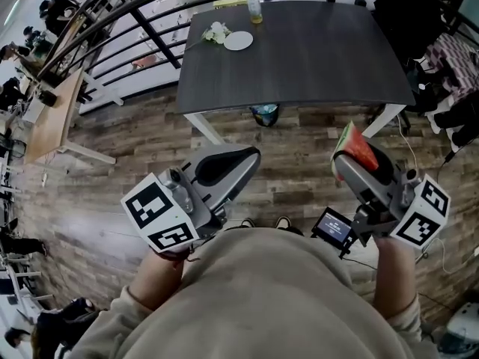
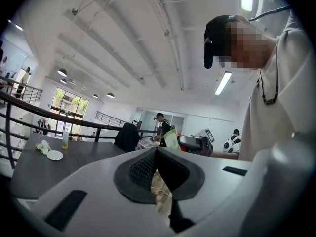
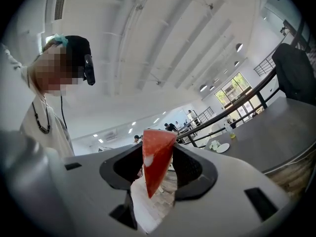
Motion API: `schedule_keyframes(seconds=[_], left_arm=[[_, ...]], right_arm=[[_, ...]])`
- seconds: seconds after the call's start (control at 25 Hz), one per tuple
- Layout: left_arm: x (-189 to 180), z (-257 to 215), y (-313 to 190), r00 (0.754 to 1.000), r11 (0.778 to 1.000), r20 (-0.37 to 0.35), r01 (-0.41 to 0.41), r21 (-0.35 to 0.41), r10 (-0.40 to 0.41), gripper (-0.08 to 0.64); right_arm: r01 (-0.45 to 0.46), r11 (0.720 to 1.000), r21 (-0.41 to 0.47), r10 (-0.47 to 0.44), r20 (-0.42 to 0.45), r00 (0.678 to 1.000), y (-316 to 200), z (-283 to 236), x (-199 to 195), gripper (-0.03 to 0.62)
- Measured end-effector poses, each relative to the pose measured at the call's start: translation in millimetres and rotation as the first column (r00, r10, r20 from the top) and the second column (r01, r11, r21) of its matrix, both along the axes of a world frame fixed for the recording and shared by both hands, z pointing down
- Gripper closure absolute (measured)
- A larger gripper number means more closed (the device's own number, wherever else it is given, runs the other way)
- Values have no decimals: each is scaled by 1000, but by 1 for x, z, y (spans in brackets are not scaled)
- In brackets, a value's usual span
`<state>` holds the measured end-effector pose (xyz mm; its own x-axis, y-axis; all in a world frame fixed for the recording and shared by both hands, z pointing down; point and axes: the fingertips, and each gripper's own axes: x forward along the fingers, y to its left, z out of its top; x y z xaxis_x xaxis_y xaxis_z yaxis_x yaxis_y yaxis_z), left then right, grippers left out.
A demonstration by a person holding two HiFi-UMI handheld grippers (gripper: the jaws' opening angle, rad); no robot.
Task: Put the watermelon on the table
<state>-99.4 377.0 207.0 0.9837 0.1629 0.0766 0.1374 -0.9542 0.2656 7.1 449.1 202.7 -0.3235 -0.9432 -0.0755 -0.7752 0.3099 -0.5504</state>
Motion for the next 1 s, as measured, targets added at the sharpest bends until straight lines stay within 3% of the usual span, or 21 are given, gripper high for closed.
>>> schedule_keyframes(seconds=[0.28, 0.56, 0.76, 1.0], left_arm=[[2, 5, -2, 1000, 1000, -1, -7, -2, 7, 554], [4, 4, -39, 999, 1000, -45, 5, -27, -6, 554], [16, -3, -55, 996, 998, -74, -55, -3, 55, 554], [28, 6, -85, 988, 990, -82, -133, -35, 130, 554]], right_arm=[[7, 999, -39, -7, -5, 1000, -3, 12, 10, 394], [-9, 998, -57, 5, -60, 998, -30, 9, 8, 394], [-21, 997, -73, 15, -89, 996, -53, 7, 5, 394], [-63, 993, -97, 53, -98, 994, -92, 10, 7, 394]])
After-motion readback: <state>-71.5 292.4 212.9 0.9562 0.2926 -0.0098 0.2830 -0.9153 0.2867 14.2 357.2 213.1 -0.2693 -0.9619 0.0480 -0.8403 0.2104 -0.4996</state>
